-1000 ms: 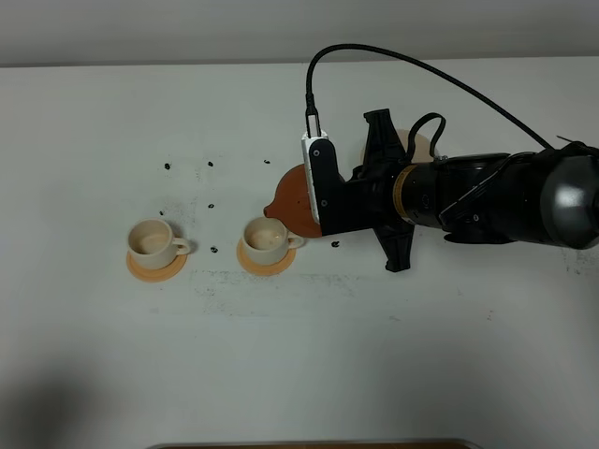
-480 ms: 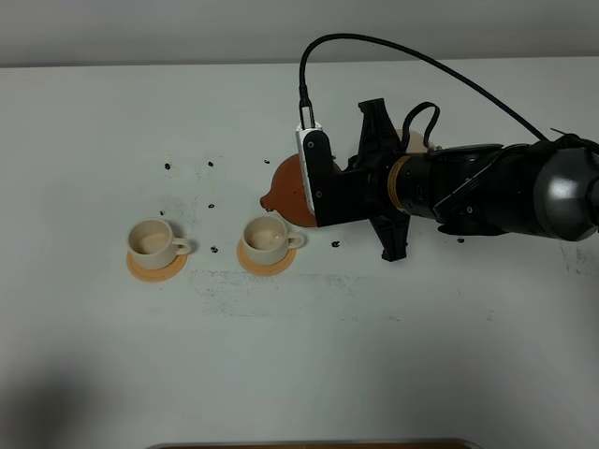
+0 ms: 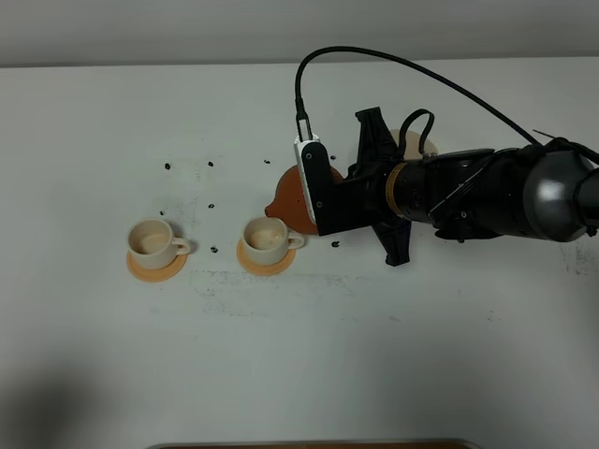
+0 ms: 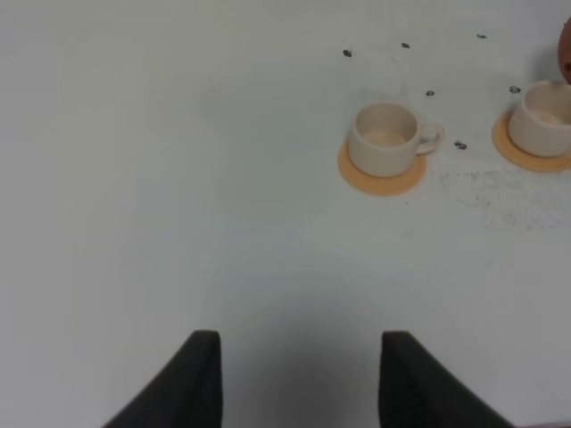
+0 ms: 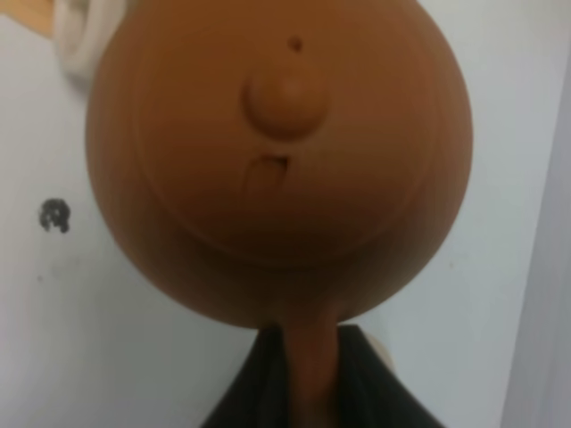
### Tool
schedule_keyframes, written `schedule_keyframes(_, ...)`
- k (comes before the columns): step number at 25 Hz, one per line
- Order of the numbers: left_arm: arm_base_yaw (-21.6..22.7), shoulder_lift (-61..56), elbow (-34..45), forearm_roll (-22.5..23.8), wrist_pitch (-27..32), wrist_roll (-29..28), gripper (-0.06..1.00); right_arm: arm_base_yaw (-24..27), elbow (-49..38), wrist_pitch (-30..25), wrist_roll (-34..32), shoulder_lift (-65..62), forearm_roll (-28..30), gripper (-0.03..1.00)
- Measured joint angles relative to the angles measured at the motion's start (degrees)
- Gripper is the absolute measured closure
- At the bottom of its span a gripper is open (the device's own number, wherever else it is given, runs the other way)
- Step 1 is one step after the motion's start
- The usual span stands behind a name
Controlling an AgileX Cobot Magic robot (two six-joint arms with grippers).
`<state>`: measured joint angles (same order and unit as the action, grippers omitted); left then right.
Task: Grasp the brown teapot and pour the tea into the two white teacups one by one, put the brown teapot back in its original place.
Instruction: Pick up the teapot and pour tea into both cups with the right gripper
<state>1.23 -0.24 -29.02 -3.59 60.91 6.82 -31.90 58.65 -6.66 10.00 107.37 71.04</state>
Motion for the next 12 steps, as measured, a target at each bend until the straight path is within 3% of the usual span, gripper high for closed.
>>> schedule_keyframes(12, 0.0, 0.0, 0.0, 0.0, 0.0, 0.0, 0.51, 0.0, 0.0, -1.1, 0.1, 0.0, 6.5, 0.85)
